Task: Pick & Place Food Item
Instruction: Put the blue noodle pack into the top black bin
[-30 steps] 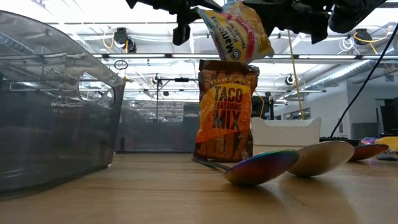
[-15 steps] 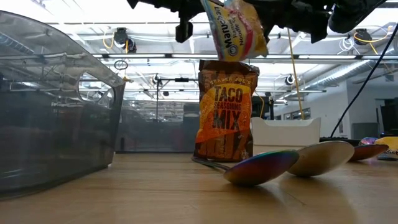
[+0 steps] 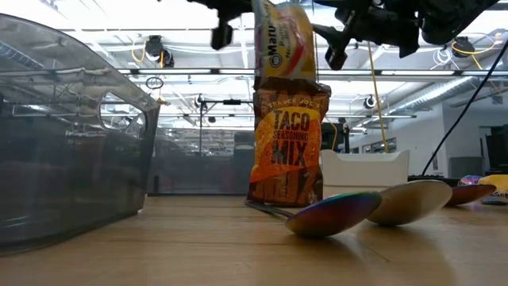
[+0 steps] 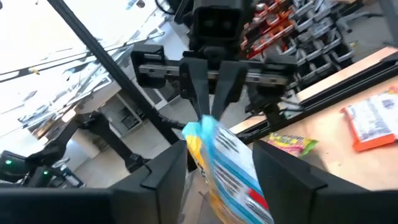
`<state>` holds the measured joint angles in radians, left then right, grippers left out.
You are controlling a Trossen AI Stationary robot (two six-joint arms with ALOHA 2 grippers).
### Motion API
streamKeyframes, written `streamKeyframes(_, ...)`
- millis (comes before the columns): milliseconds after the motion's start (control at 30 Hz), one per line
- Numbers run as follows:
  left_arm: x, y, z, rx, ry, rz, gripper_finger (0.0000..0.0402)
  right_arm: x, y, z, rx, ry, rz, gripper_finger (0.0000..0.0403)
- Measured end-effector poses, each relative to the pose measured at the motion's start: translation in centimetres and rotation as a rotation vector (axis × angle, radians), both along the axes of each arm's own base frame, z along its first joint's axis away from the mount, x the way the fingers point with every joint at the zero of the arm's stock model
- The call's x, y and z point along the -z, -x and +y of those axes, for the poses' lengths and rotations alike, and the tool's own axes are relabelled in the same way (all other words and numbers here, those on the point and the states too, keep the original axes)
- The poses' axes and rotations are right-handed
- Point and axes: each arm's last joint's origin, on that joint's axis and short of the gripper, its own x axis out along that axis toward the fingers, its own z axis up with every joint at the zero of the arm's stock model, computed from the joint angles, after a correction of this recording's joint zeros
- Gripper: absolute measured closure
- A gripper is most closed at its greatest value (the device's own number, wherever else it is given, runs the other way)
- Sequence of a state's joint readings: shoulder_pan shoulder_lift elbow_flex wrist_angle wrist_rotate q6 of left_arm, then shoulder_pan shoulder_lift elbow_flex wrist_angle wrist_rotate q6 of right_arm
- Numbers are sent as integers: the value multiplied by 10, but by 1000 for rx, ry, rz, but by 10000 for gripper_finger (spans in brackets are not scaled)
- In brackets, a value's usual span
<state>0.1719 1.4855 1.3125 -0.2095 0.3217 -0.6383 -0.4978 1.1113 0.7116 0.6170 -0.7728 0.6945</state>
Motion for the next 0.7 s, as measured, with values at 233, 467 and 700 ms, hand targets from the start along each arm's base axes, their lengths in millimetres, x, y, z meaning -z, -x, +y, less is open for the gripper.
streamKeyframes(233,-32,37,-22,-201,-9,-18,401,-2,7,-7,4,9,-5,196)
streamKeyframes(467,-44,45,-62,-437,47,-99,401,-2,9,-12,24,12,-7,201)
streamKeyframes(700,-31,38,-99,-646,56,-106,401,-2,12,-16,-1,19,-3,197)
